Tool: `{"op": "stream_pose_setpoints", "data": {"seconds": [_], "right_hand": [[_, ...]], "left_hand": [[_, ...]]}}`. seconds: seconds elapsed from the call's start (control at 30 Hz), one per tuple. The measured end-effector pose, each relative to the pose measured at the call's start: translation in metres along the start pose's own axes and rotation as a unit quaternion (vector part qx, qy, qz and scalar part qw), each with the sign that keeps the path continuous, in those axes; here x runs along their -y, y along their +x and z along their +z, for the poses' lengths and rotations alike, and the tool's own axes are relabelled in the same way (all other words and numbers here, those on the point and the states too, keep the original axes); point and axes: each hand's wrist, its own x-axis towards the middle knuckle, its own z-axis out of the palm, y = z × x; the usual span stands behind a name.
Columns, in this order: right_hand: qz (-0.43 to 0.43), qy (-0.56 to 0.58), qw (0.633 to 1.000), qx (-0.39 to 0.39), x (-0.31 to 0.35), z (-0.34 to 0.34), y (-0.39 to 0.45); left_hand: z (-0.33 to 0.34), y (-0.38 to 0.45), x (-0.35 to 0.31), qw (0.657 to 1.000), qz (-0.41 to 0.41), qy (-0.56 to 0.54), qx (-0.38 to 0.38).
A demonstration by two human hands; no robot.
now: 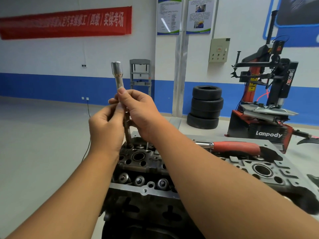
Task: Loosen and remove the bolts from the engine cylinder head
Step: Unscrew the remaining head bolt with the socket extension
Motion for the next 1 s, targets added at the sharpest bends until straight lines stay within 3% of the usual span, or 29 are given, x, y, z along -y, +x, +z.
{"op": "stream_pose_setpoints", "data": {"seconds": [0.3,0.5,0.7,0.9,1.0], "right_hand": [[0.000,-0.015,1.000,-0.007,-0.0011,-0.0029,-0.0004],[0.017,0.002,1.000,-0.012,0.0021,-0.0022,-0.0010],[0.001,0.000,1.000,0.005,-0.0023,-0.0023,-0.0006],[0.023,-0.010,1.000,0.002,0.0032,0.0001,-0.0010],[0.013,-0.005,1.000,-0.001,0.0013,0.0004,-0.0010]], "left_hand": [[0.0007,-0.0020,-0.0009,0.999,0.038,0.034,0.001],[0.0014,0.0007,-0.0019,1.000,-0.015,-0.014,0.012],[-0.0008,-0.0005,-0.0010,0.999,0.048,0.019,-0.008],[0.0019,0.0008,-0.0006,1.000,-0.017,0.000,0.000],[0.0006,0.0022,0.0025,1.000,0.013,0.024,-0.008]]}}
